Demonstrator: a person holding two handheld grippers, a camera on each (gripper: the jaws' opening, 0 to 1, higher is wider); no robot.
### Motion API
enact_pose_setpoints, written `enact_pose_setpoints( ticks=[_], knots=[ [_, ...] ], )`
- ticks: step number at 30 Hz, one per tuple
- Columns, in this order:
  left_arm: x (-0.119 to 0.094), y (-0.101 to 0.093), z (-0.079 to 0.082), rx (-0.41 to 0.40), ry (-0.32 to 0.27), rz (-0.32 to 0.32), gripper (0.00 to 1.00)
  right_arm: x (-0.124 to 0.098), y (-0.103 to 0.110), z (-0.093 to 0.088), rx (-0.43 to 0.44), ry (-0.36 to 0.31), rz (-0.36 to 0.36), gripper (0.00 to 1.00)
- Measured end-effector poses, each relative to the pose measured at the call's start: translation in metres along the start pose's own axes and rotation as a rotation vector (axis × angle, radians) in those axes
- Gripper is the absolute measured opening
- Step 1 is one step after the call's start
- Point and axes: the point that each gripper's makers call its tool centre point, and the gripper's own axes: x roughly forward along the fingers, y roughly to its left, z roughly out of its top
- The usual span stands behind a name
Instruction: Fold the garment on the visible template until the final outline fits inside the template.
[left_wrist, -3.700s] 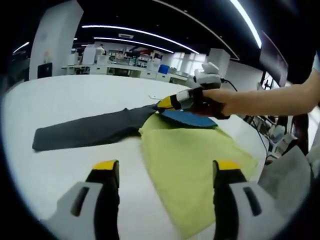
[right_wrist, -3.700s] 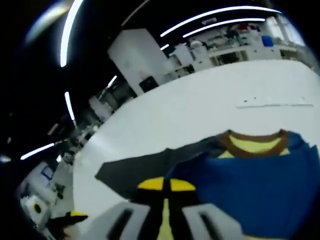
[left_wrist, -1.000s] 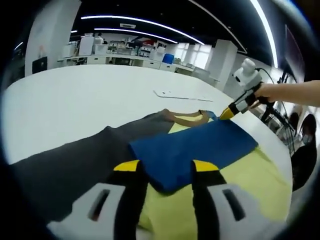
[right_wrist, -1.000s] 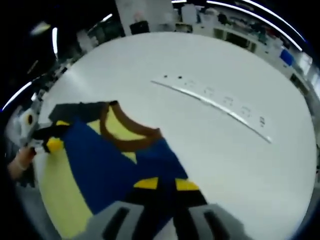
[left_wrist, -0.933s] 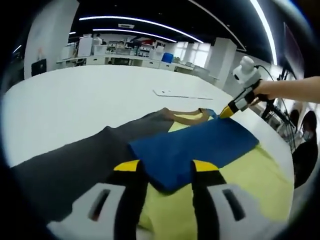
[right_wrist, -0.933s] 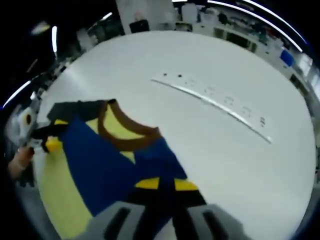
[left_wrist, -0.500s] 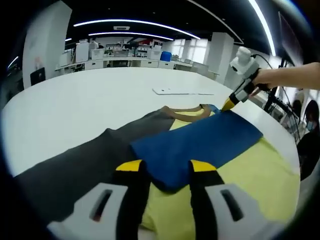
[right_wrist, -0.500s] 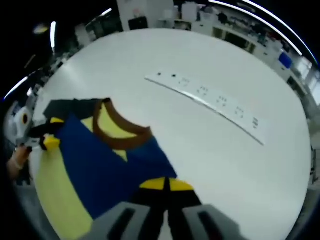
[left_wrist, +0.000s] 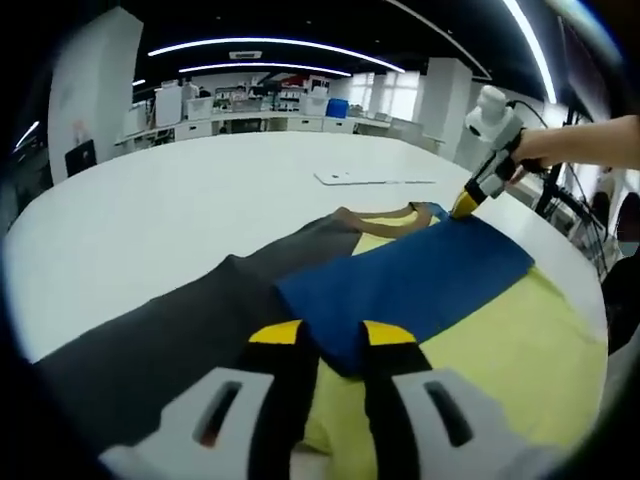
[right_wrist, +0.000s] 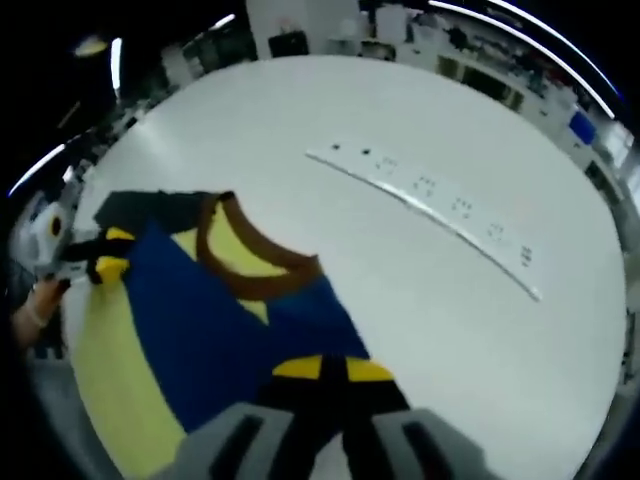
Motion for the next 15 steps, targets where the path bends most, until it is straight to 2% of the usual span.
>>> enact_pose_setpoints(
  ticks=[3, 5, 9, 11, 15],
  knots=[
    [0.0003, 0.0035, -0.0001, 0.011, 0.001, 0.009, 0.15, -0.0013, -0.0003, 0.0034, 0.007, -0.012, 0.004, 0.01],
    [0.0006, 0.0067, -0.0007, 0.062, 0.012, 0.028, 0.1, 0.0005, 0.0005, 0.0029, 0.0, -0.009, 0.006, 0.0],
    [0.0013, 0.0044, -0.0003, 0.064, 0.012, 0.011, 0.03, 0.0001, -0.0002, 0.0028, -0.044, 0.009, -0.001, 0.0],
    [-0.0001, 0.0029, 0.002, 0.043, 0.006, 0.003, 0.0, -0.0011, 0.0008, 0.004, -0.032, 0.007, -0.003, 0.0],
    [-0.0029, 0.0011, 0.0024, 0.04, 0.004, 0.001, 0.0, -0.0059, -0.0064, 0.0031, -0.011, -0.002, -0.014, 0.0]
  ],
)
